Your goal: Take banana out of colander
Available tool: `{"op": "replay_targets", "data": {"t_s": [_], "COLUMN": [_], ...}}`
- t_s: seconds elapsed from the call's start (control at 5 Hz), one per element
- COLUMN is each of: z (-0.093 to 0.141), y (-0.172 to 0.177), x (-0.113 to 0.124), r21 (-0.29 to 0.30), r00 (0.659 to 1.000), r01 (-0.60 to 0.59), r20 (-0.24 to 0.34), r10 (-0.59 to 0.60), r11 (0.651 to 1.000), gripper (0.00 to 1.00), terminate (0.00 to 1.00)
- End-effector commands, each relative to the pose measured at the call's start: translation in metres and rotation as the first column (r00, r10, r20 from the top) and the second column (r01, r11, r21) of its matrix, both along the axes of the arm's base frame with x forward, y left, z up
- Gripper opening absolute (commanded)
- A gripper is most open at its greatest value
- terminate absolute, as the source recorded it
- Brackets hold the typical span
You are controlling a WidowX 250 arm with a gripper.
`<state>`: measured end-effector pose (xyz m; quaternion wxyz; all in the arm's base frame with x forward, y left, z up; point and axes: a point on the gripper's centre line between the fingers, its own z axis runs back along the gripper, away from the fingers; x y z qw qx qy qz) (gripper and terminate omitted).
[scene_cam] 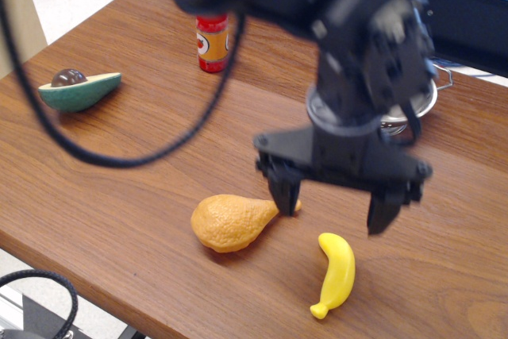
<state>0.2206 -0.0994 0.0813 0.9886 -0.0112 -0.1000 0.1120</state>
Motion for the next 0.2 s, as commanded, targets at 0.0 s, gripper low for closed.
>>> {"op": "replay_targets", "data": {"t_s": [0.0], "z": [0.0144], "y": [0.0129], "x": [0.0091], "r21": [-0.021], "r00": [0.999], "r01": [0.0], "r20": [0.04], "r10": [0.001], "r11": [1.0], "gripper": [1.0], "terminate": [1.0]}}
